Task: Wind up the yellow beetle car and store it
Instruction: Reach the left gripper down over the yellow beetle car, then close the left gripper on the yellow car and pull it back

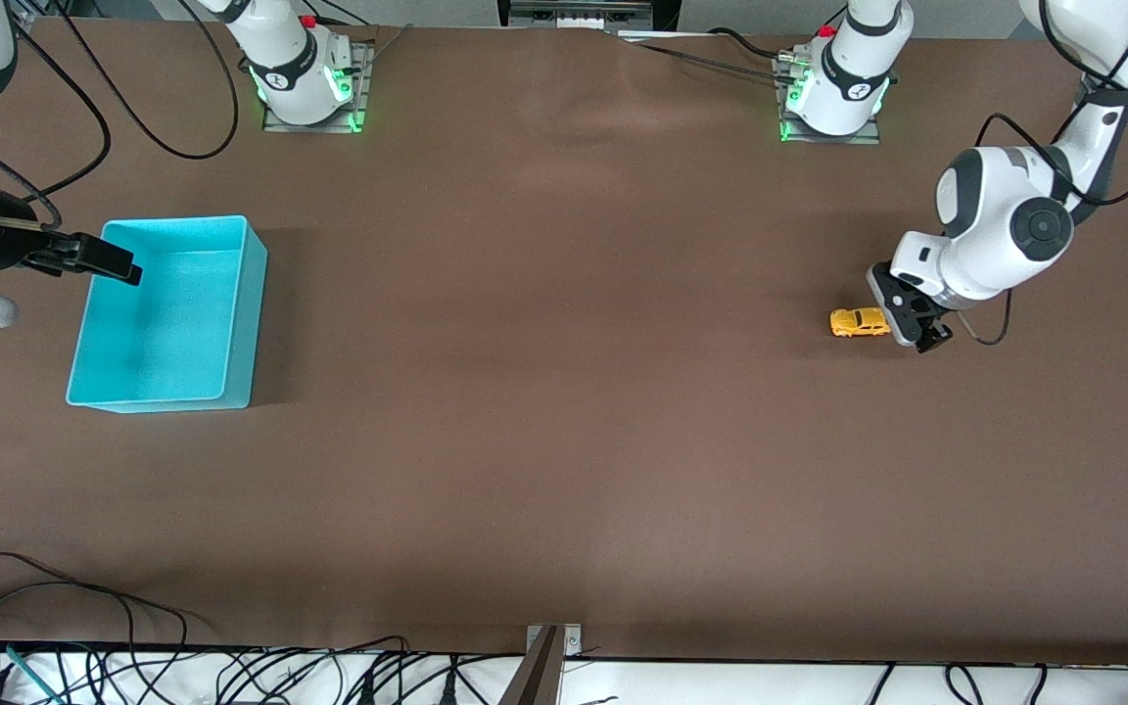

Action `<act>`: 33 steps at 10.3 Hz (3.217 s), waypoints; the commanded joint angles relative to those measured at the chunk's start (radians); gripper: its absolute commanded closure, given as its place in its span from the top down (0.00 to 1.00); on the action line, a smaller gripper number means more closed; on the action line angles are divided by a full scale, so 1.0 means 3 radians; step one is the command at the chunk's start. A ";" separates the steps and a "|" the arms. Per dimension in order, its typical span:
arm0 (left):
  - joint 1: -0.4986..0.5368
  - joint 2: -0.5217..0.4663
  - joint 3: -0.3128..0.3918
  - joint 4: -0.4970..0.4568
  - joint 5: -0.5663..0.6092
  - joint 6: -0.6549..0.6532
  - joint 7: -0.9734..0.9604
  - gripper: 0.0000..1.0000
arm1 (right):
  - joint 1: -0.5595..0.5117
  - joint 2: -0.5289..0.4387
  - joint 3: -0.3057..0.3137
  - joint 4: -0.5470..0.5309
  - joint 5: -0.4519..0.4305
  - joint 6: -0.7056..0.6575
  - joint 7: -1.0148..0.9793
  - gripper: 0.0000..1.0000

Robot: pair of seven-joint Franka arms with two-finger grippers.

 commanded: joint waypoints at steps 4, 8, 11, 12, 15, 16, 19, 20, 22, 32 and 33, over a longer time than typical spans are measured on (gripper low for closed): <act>-0.0034 0.0006 0.0012 -0.0236 0.0070 0.0392 0.0402 1.00 | 0.0026 -0.0020 -0.0009 -0.0002 0.0065 -0.0005 0.0009 1.00; -0.0070 0.0195 0.0012 -0.0288 0.0060 0.0633 0.0653 1.00 | 0.0026 -0.0020 -0.0009 -0.0002 0.0065 -0.0010 0.0009 1.00; -0.0075 0.0190 0.0012 -0.0282 0.0065 0.0633 0.0674 0.85 | 0.0021 -0.0020 -0.0009 -0.0002 0.0065 -0.0010 -0.0001 1.00; -0.0075 0.0185 0.0012 -0.0282 0.0065 0.0633 0.0689 0.66 | 0.0021 -0.0020 -0.0014 -0.0002 0.0065 -0.0010 -0.0006 1.00; -0.0080 0.0180 0.0012 -0.0277 0.0070 0.0628 0.0720 0.10 | 0.0021 -0.0020 -0.0014 -0.0007 0.0065 -0.0015 -0.0006 1.00; -0.0080 0.0180 0.0012 -0.0262 0.0070 0.0628 0.0826 0.00 | 0.0021 -0.0020 -0.0014 -0.0007 0.0065 -0.0015 -0.0006 1.00; -0.0106 0.0180 0.0012 -0.0231 0.0070 0.0628 0.1031 0.00 | 0.0021 -0.0020 -0.0014 -0.0002 0.0065 -0.0015 -0.0006 1.00; -0.0106 0.0185 0.0012 -0.0226 0.0070 0.0628 0.1077 0.00 | 0.0021 -0.0020 -0.0014 -0.0007 0.0065 -0.0015 -0.0006 1.00; -0.0111 0.0226 0.0012 -0.0206 0.0050 0.0628 0.1078 0.00 | 0.0021 -0.0020 -0.0014 -0.0002 0.0065 -0.0010 -0.0006 1.00; -0.0070 0.0487 0.0318 -0.0196 0.0050 0.0638 0.1241 0.00 | 0.0021 -0.0020 -0.0014 -0.0012 0.0065 -0.0025 -0.0006 1.00; -0.0065 0.0522 0.0410 -0.0190 0.0034 0.0643 0.1449 0.00 | 0.0021 -0.0020 -0.0014 -0.0012 0.0065 -0.0025 -0.0006 1.00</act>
